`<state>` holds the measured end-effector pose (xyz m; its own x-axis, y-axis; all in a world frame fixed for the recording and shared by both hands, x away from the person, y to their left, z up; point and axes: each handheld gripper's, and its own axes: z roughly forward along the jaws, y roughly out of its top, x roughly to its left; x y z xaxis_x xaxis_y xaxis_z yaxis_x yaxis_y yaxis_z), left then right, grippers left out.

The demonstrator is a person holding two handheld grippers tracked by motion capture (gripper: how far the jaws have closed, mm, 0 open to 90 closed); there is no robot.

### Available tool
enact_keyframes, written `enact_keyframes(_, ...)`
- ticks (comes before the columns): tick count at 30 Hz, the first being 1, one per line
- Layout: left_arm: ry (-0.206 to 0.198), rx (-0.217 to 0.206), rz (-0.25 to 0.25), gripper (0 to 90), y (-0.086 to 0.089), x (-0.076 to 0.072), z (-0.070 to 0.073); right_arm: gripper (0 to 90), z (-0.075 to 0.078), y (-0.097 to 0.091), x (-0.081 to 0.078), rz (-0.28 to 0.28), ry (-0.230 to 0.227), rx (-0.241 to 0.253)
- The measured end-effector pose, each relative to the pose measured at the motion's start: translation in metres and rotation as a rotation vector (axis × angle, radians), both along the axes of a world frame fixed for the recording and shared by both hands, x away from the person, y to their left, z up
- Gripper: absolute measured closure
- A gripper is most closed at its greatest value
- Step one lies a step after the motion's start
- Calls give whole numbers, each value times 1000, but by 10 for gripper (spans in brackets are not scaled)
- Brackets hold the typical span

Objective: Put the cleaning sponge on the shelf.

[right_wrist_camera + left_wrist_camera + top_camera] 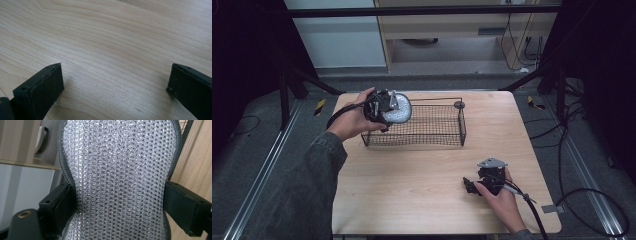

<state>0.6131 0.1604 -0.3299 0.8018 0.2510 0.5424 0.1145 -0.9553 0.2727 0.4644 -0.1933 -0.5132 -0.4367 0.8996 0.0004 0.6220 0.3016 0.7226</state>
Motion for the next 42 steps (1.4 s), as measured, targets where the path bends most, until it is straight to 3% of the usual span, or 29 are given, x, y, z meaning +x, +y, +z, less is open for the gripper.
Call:
enact_keyframes(16,10,14,-20,130,-8,15,-7,4,0,0,0,-1,2,-3)
enact_keyframes(26,40,15,-14,129,-6,29,-20,4,0,1,0,-3,2,0)
enact_keyframes(42,39,33,-9,128,-1,31,-28,4,0,0,0,2,-1,-4)
